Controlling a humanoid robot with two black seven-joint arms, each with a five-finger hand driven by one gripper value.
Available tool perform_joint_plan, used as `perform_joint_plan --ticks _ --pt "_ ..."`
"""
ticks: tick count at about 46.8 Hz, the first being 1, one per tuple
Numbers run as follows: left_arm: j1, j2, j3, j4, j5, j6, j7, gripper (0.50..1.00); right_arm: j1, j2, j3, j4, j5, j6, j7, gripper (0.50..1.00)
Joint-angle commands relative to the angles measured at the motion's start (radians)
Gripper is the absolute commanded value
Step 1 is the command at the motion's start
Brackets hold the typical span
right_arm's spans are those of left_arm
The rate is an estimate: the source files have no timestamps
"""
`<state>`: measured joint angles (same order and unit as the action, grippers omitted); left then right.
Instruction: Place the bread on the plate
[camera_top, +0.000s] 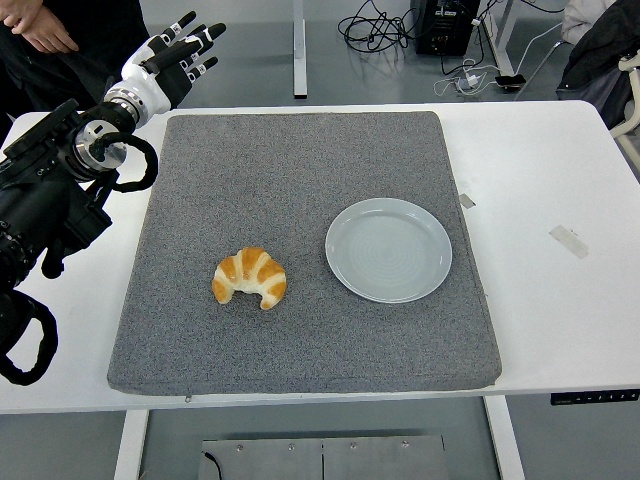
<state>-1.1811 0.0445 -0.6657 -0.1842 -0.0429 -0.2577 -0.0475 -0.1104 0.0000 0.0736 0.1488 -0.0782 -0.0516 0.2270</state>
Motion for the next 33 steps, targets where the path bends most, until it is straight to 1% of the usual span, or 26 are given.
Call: perform_joint_plan --ticks 1,22,27,33 --pt "0.001 0.000 0.000 0.000 0.001 0.002 -0.002 0.980 0.000 0.000 0.000 0.000 0.000 0.001 0.000 1.000" --pt "-0.018 0.008 0.037 0.000 0.021 0.003 0.003 0.980 0.000 0.000 0.000 0.000 0.000 -0.001 0.000 1.000" --pt "-0.022 0.009 0.152 -0.006 0.029 -0.003 0.001 0.980 0.000 0.000 0.000 0.000 0.000 0.000 0.000 1.000" --pt "-0.046 0.026 0.297 -0.017 0.031 -0.008 -0.002 0.980 0.000 0.000 0.000 0.000 0.000 0.000 0.000 1.000"
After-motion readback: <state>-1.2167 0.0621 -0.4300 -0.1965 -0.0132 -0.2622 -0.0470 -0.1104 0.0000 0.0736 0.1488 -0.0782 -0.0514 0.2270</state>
